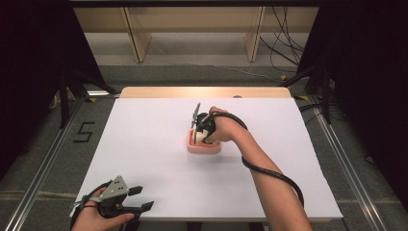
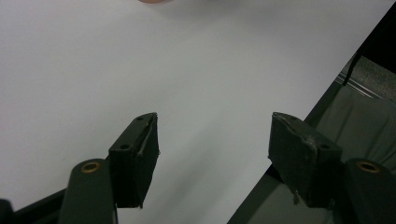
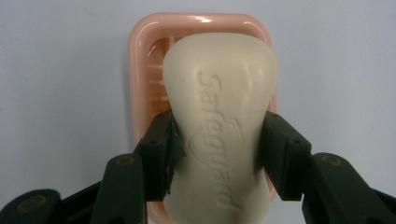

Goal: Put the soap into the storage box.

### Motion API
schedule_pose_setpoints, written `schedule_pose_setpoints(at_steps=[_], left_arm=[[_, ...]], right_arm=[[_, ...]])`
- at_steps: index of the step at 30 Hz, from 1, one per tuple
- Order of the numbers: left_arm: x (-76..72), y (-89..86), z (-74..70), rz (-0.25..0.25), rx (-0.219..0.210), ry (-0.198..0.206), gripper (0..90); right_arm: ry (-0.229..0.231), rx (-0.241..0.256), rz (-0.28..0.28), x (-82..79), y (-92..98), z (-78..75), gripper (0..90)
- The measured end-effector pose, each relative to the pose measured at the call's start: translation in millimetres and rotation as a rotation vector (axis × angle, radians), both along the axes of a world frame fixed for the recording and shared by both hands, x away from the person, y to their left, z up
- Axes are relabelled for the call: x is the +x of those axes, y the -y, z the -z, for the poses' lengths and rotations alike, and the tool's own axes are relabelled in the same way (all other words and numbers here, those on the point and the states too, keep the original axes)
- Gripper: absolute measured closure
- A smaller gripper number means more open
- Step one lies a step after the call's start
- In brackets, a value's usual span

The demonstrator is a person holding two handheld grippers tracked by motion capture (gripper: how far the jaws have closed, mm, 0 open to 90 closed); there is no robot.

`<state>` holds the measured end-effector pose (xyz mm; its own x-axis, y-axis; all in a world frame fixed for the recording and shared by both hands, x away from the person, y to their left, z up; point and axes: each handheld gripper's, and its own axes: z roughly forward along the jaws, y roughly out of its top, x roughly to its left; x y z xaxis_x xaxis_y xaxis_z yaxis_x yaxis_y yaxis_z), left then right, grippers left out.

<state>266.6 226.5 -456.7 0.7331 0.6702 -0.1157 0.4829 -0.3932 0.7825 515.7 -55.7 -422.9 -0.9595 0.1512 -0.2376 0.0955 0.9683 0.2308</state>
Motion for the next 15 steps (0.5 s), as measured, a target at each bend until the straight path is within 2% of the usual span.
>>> schedule_pose_setpoints(at_steps=[6, 8, 11, 12, 14, 15], left_arm=[[0.3, -0.3, 0.0, 0.002, 0.004, 0.001, 33.0], [0.3, -0.4, -0.2, 0.002, 0.004, 0.002, 33.0], [0.3, -0.4, -0.1, 0.001, 0.005, 0.001, 33.0], [0.3, -0.3, 0.0, 0.001, 0.005, 0.001, 33.0], [0.1, -0.1, 0.0, 0.001, 0.001, 0.001, 33.0], [0.1, -0.2, -0.1, 0.003, 0.002, 0.001, 33.0]], right_arm=[[-0.013, 0.007, 0.012, -0.3, -0.7, 1.9, 50.4], [-0.039, 0.001, 0.063, -3.2, -1.2, 2.4, 50.4], [-0.018, 0.016, 0.018, 1.0, -1.0, 4.5, 50.4], [-0.028, 0.011, 0.034, 0.1, -1.3, 4.1, 50.4], [-0.036, 0.017, 0.026, 1.0, -1.3, 5.3, 50.4], [-0.043, 0.007, 0.078, -1.6, -1.2, 5.0, 50.3]])
